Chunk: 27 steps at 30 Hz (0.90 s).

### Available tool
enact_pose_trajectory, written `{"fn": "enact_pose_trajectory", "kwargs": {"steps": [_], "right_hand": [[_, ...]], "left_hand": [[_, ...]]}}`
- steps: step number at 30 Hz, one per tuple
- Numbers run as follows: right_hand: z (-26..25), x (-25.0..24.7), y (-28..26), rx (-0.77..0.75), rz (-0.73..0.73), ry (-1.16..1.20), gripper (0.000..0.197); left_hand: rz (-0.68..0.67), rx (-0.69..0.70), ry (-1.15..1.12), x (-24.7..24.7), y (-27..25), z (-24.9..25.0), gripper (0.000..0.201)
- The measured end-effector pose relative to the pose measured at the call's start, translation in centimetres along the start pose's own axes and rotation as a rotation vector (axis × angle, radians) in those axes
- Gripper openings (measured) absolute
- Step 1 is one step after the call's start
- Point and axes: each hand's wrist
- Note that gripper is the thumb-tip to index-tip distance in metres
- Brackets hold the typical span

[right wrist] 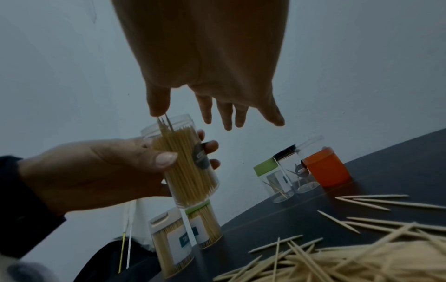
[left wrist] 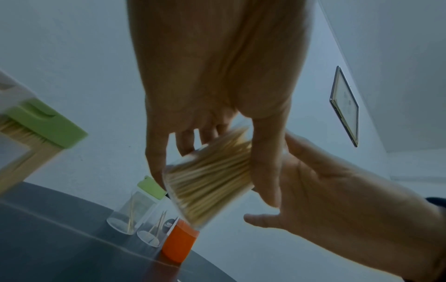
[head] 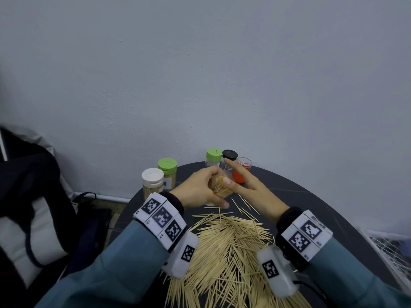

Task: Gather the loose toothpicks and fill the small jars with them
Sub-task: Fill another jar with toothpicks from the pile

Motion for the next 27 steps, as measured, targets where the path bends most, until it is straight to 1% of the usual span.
{"fn": "enact_pose_trajectory", "kwargs": {"steps": [3, 5, 8, 12, 15, 17, 18, 20, 22, 23, 25, 27], "right_hand": [[0.7, 0.1, 0.2, 0.054, -0.027, -0.030, 0.078], [1.0, 0.1, 0.3, 0.070, -0.025, -0.045, 0.079], [0.9, -0.2, 0.2, 0.059, -0.023, -0.065, 0.076], [1.1, -1.0, 0.0, 0.055, 0.005, -0.083, 0.070], [1.1, -1.0, 0.0, 0.083, 0.010, -0.134, 0.073], [1.0, -0.7, 0.1, 0.073, -0.007, -0.138, 0.072], [0.9, -0.6, 0.2, 0.067, -0.013, -0.126, 0.068], [0.9, -0.8, 0.2, 0.059, 0.019, -0.052, 0.053], [1.2, -1.6, 0.3, 0.085, 0.124, 0.002, 0.033], [1.5, -2.2, 0.2, 0.123, 0.186, -0.030, 0.028], [2.6, -3.9, 0.1, 0.275, 0.253, -0.161, 0.030], [3.9, -5.5, -0.1, 0.532, 0.206, -0.322, 0.040]], "left_hand": [[-0.032, 0.014, 0.050, 0.2, 0.1, 0.0, 0.051], [-0.041, 0.017, 0.063, 0.2, 0.1, 0.0, 0.052], [-0.051, 0.026, 0.048, 0.1, 0.0, -0.1, 0.053], [-0.029, 0.038, 0.068, 0.0, -0.1, 0.0, 0.050], [-0.048, 0.045, 0.075, 0.2, -0.2, 0.1, 0.049], [-0.071, 0.030, 0.078, 0.5, -0.2, 0.1, 0.048], [-0.075, 0.024, 0.073, 0.6, -0.2, 0.1, 0.048], [-0.054, 0.026, 0.050, 0.7, -0.2, 0.0, 0.051], [-0.006, 0.022, 0.051, 0.4, -0.2, -0.1, 0.053], [0.017, 0.010, 0.059, 0.3, -0.1, -0.1, 0.052], [0.054, -0.012, 0.065, 0.0, 0.0, -0.3, 0.048], [0.074, -0.018, 0.053, 0.0, 0.1, -0.4, 0.046]]}}
Point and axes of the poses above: each hand's wrist, its own y-axis towards the middle knuckle, its own x-axis out of the palm, z = x × y, and after that the axes turned 13 degrees about -z, right-handed
